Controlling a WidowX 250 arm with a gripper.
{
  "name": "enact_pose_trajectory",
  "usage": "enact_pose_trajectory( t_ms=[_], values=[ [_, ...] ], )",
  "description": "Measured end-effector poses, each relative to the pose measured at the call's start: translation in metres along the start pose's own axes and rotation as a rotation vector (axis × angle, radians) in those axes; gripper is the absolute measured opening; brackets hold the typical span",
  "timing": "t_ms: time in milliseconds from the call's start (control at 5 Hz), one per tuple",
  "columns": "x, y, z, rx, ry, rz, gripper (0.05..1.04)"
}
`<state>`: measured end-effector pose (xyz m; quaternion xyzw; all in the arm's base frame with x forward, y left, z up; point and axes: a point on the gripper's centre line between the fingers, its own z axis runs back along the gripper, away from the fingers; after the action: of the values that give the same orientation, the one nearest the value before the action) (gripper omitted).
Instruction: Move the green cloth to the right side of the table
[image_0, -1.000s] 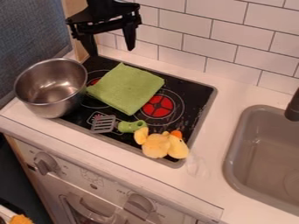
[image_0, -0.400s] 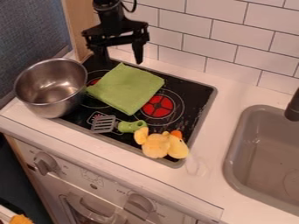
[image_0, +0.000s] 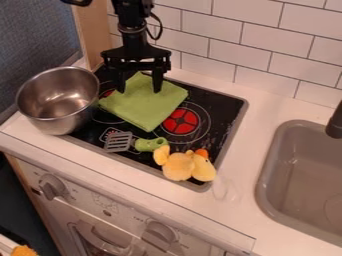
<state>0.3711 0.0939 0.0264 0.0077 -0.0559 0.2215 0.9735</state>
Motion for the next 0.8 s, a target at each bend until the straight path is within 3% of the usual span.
enact_pose_trajectory(
  t_ms=[400, 800],
  values=[
    [0.0, -0.005, -0.013, -0.025, 0.021, -0.006, 1.001],
    [0.005, -0.034, -0.014, -0.028, 0.016, -0.091, 1.001]
  ],
)
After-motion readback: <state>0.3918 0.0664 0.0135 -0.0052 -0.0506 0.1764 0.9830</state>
